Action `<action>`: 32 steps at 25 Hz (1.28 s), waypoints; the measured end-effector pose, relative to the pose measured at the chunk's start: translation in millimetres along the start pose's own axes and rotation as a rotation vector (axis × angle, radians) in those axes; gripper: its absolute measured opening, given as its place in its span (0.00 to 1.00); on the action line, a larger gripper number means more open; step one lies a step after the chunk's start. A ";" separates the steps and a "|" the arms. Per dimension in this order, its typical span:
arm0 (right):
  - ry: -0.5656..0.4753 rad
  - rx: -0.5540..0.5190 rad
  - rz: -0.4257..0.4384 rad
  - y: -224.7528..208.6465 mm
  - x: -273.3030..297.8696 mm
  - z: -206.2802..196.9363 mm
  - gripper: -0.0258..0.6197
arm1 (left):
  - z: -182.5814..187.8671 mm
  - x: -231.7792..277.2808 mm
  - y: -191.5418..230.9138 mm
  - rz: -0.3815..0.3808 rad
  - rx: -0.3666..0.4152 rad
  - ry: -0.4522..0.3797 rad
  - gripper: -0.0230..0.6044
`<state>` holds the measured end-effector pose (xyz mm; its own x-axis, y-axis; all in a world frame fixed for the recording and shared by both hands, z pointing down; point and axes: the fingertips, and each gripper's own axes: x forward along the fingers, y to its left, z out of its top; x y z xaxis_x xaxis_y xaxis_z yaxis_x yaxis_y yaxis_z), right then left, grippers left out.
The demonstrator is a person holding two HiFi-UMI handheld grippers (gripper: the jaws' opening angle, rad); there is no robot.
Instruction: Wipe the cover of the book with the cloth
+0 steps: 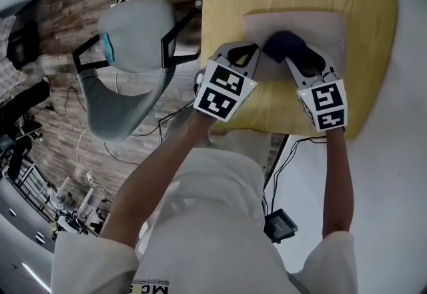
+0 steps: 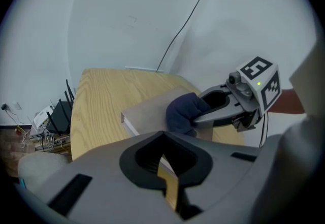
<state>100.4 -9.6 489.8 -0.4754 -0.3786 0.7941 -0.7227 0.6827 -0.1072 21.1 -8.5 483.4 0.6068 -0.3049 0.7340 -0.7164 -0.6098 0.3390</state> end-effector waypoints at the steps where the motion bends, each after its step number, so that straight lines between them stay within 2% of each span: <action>1: 0.000 0.000 0.000 0.9 0.4 -0.4 0.31 | -1.2 1.7 1.2 0.007 0.003 -0.001 0.05; 4: 0.009 -0.001 0.007 4.9 0.5 -1.4 0.31 | -2.0 3.6 4.4 0.021 0.024 -0.004 0.05; 9: 0.029 -0.006 0.024 19.1 -9.7 -10.8 0.31 | -0.3 3.0 2.5 0.009 0.040 0.042 0.05; 14: 0.078 -0.003 0.068 45.8 -23.8 -34.9 0.31 | -0.5 1.8 3.3 0.019 0.025 0.009 0.05; 17: 0.075 0.016 0.091 49.2 -40.0 -39.9 0.31 | 0.1 2.8 4.4 0.015 0.036 0.022 0.05; 20: 0.016 0.057 0.036 22.8 -59.0 -26.5 0.31 | -0.2 3.4 3.9 0.001 0.056 0.036 0.05; 24: -0.027 0.030 -0.027 -24.9 -55.7 1.6 0.31 | -2.1 2.9 4.2 -0.003 0.038 0.034 0.05; 28: -0.078 0.062 -0.013 -62.0 -30.9 27.6 0.31 | -2.2 3.5 3.1 -0.016 0.038 0.045 0.05; 32: -0.073 0.063 0.001 -85.7 -5.2 35.5 0.31 | -2.9 4.5 3.3 -0.001 0.033 0.042 0.05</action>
<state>147.0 -88.3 473.6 -0.5098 -0.4237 0.7487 -0.7513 0.6432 -0.1476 20.5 -9.8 489.5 0.5922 -0.2739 0.7578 -0.7037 -0.6340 0.3208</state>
